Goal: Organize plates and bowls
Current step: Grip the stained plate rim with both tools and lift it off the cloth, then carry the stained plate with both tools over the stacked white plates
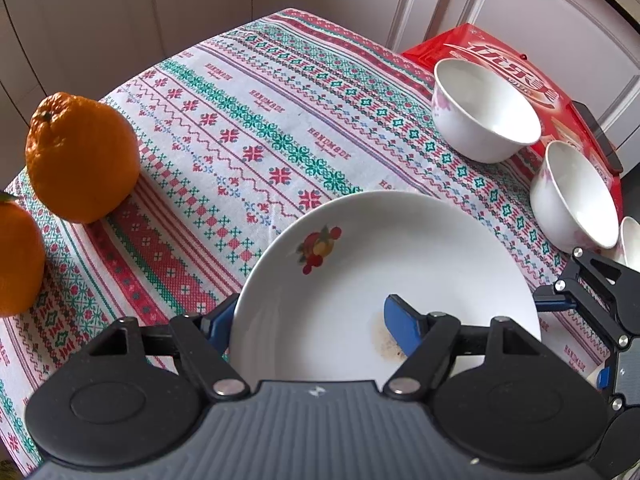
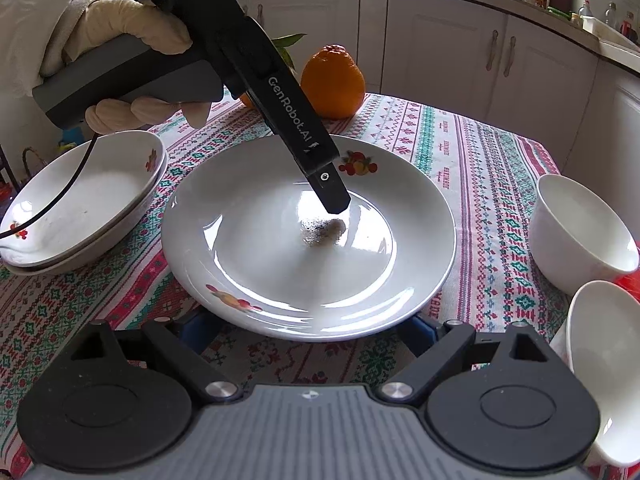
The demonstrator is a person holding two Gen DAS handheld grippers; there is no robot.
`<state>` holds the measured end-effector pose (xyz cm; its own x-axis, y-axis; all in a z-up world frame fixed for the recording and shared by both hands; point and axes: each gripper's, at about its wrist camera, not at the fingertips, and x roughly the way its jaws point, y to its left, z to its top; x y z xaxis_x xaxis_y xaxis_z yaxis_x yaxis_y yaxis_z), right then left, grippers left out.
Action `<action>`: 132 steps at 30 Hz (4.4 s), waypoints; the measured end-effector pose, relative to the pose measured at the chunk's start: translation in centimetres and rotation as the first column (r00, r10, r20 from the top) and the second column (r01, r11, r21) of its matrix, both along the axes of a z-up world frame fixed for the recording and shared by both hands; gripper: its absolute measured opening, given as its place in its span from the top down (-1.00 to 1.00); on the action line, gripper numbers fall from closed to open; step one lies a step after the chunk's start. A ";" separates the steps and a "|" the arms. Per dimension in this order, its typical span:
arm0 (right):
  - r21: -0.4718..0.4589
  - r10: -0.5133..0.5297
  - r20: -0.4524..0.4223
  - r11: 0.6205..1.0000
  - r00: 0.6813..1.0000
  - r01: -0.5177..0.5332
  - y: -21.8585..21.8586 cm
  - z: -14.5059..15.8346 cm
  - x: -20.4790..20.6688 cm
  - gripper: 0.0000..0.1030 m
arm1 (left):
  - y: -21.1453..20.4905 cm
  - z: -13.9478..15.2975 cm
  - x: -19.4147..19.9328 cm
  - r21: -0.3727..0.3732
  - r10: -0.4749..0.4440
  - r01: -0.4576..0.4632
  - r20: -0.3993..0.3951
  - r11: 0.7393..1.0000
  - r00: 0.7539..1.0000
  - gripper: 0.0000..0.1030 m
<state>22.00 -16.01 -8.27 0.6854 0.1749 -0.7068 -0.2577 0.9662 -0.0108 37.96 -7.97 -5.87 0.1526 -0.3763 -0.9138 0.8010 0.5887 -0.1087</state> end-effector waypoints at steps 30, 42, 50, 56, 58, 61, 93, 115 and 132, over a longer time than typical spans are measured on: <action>-0.050 0.127 0.086 0.991 0.988 -0.123 2.9 3.9 -3.0 -0.85 | 5.6 5.3 -4.3 -0.072 0.126 -0.121 0.067 0.990 0.990 -0.46; -0.053 0.243 0.100 0.970 0.965 -0.239 5.9 4.8 -3.4 -0.85 | 10.9 6.2 -6.9 -0.086 0.251 -0.244 0.081 0.966 0.965 -0.46; -0.059 0.316 0.099 0.948 0.944 -0.311 8.2 4.9 -3.5 -0.85 | 14.6 6.3 -8.4 -0.099 0.328 -0.321 0.076 0.942 0.941 -0.46; -0.069 0.360 0.088 0.932 0.929 -0.355 9.6 4.8 -3.1 -0.85 | 16.8 5.9 -9.0 -0.113 0.377 -0.369 0.067 0.923 0.924 -0.46; -0.074 0.375 0.083 0.926 0.923 -0.370 10.1 4.7 -3.0 -0.85 | 17.4 5.7 -9.2 -0.116 0.393 -0.385 0.062 0.916 0.917 -0.46; -0.079 0.393 0.074 0.918 0.917 -0.388 10.6 4.5 -2.9 -0.85 | 18.2 5.4 -9.5 -0.124 0.412 -0.403 0.051 0.907 0.910 -0.46; -0.116 0.432 0.021 0.897 0.902 -0.427 12.5 3.7 -2.0 -0.85 | 21.2 2.1 -9.0 -0.157 0.458 -0.455 -0.021 0.876 0.889 -0.46; -0.099 0.458 0.014 0.885 0.889 -0.455 12.7 3.5 -1.7 -0.85 | 21.8 2.8 -9.2 -0.116 0.449 -0.445 0.009 0.888 0.894 -0.46; -0.084 0.466 0.011 0.882 0.885 -0.464 12.8 3.4 -1.7 -0.85 | 22.5 3.6 -9.2 -0.129 0.454 -0.447 0.032 0.885 0.891 -0.47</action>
<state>20.32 -3.22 -4.84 0.5597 0.4248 -0.7115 -0.6755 0.7312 -0.0949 28.79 14.50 -2.22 0.3832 -0.3562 -0.8522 0.4598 0.8738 -0.1584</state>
